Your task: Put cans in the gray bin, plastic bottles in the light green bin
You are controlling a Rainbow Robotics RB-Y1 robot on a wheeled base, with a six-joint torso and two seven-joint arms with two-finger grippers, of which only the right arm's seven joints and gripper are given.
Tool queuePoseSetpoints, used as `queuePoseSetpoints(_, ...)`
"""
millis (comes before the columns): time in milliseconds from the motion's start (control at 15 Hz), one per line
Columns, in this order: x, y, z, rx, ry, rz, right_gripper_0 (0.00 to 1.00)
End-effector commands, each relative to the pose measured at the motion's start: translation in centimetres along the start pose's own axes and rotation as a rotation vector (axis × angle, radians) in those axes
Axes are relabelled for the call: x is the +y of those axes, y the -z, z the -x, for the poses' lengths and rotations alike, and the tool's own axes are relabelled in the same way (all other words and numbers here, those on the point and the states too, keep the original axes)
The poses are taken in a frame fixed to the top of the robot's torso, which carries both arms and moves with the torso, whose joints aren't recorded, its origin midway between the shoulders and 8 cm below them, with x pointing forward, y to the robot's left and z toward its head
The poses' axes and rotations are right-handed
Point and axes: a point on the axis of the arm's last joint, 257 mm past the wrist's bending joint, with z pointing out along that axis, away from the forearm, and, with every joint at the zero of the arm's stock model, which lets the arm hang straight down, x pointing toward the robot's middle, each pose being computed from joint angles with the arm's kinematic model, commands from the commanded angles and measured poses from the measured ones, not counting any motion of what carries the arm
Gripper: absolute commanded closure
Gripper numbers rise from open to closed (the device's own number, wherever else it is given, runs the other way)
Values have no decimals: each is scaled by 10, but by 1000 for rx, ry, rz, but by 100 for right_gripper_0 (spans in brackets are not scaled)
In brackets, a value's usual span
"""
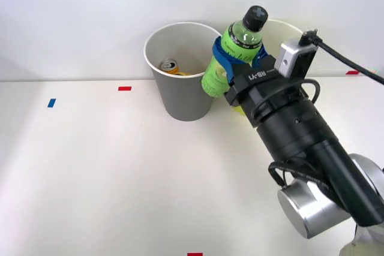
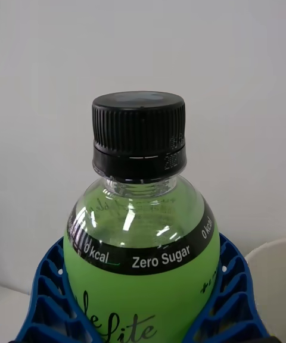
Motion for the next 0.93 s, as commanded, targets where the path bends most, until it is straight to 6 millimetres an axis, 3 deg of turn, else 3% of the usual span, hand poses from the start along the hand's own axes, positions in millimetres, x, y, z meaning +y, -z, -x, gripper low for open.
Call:
queuePoseSetpoints(67,-16,-20,16,17,-26,-16,100)
queuePoseSetpoints(400,-43,-46,34,77,-12,-73,100)
queuePoseSetpoints(933,-121,-105,32,70,8,-189,100)
